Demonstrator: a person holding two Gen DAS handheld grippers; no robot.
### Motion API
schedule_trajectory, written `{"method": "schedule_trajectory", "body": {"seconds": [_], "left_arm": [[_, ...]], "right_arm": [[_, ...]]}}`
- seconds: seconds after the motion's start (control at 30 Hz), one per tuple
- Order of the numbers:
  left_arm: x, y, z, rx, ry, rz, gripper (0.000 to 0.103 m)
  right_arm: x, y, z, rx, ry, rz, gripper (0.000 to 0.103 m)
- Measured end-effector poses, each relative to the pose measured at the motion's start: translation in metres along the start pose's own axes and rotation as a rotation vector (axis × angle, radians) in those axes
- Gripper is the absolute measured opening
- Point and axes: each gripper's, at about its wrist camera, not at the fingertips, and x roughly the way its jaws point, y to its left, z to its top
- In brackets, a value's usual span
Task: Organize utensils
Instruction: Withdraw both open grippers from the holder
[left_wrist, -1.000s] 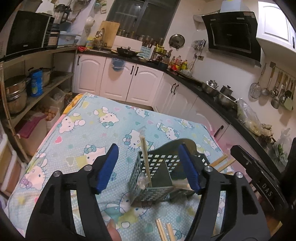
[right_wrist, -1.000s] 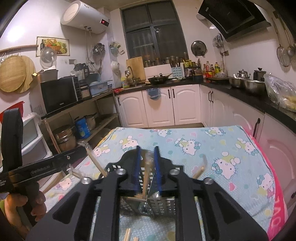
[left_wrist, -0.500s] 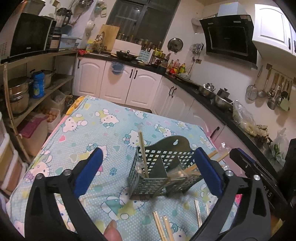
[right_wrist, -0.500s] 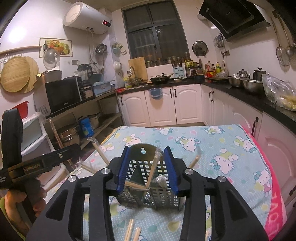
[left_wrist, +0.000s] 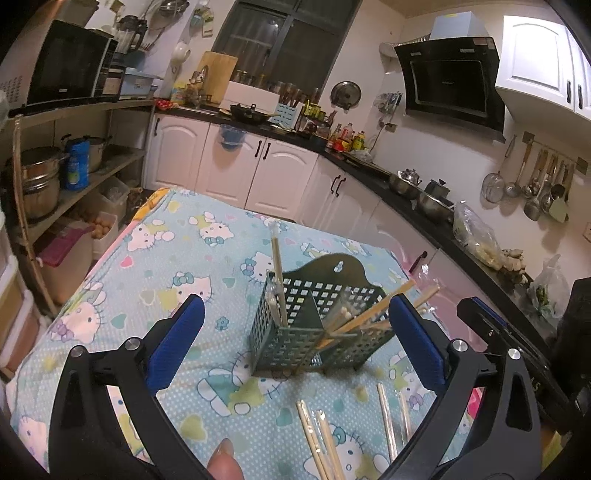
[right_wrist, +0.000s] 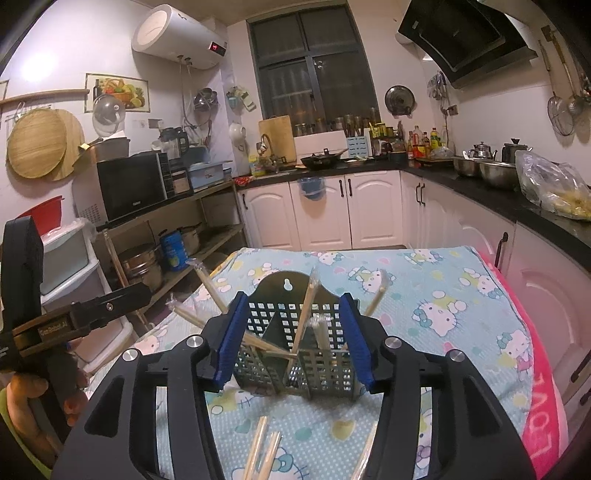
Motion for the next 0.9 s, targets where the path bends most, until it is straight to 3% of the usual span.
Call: {"method": "schedule_trajectory", "body": {"seconds": [0.9], "left_arm": [[-0.015,-0.001,-0.041,-0.014,0.047,0.010,0.091]], "right_arm": [[-0.037,-0.004,-0.033,-0.005,0.047,0.015,0.060]]}}
